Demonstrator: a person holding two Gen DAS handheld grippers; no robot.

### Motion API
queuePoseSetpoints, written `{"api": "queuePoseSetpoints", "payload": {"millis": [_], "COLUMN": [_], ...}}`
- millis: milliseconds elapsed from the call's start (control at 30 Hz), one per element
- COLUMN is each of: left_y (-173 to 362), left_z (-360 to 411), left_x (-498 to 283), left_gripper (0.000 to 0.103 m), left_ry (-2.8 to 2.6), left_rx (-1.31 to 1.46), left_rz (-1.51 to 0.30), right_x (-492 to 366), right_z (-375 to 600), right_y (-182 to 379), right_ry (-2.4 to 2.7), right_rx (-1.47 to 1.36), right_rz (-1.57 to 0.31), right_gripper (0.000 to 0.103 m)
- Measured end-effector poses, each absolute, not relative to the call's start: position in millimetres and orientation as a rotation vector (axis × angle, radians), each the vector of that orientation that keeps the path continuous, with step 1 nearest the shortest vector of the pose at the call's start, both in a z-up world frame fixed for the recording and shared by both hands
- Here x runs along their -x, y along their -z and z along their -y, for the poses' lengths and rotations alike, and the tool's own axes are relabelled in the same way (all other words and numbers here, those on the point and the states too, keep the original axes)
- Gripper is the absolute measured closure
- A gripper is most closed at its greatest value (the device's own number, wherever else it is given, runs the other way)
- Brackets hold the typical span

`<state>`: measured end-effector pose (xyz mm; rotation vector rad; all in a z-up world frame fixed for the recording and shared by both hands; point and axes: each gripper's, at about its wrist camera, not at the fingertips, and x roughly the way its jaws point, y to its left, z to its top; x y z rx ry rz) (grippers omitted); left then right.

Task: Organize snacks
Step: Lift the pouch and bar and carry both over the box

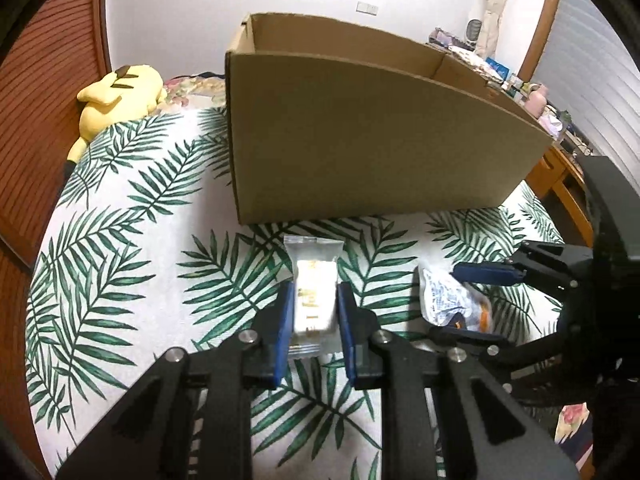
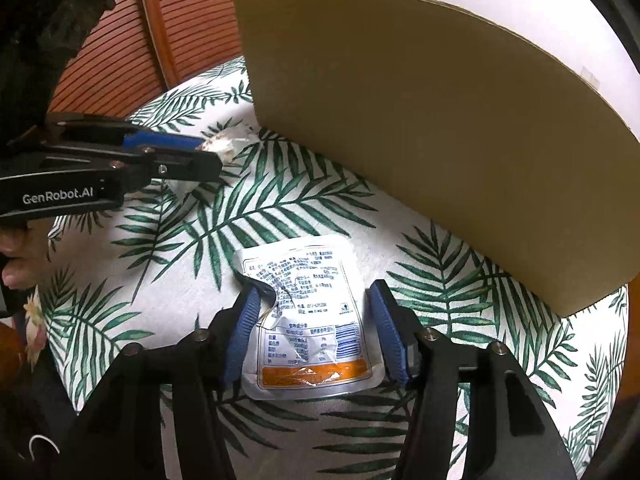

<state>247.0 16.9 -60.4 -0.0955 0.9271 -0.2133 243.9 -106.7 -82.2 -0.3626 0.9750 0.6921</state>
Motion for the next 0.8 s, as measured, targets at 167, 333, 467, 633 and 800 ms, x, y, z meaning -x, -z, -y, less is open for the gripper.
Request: {"api": "queuePoseSetpoints", "payload": {"millis": [167,333,467,633,800], "left_y": [49,36,19,-10,-35], "left_z": [-14,-13,-10,-4,4], "left_x": [-241,-236,-234,-233,-237], "left_gripper": [0.084,0.084,0.084,0.084,0.084], "left_ry": [0.23,0.25,0.265,0.277,0.277], "left_rx": [0.095,0.098,0.101,0.086,0.04], "left_rz": [-0.894,-0.865,-0.827,-0.763,-0.708], "right_x": [-239,-233,-229,-227,-228], "right_z": [112,117,128,139,148], "right_y": [81,72,50,17,-18], "right_ry": [-0.696,-0.698,-0.697,-0.689,-0.681], "right_rx": [0.322,0.284,0.25,0.234,0.233], "right_rz": [-0.951,-0.909,-0.859,-0.785,-0.712], "right_gripper": [0.049,0.049,0.049,0.048,0.048]}}
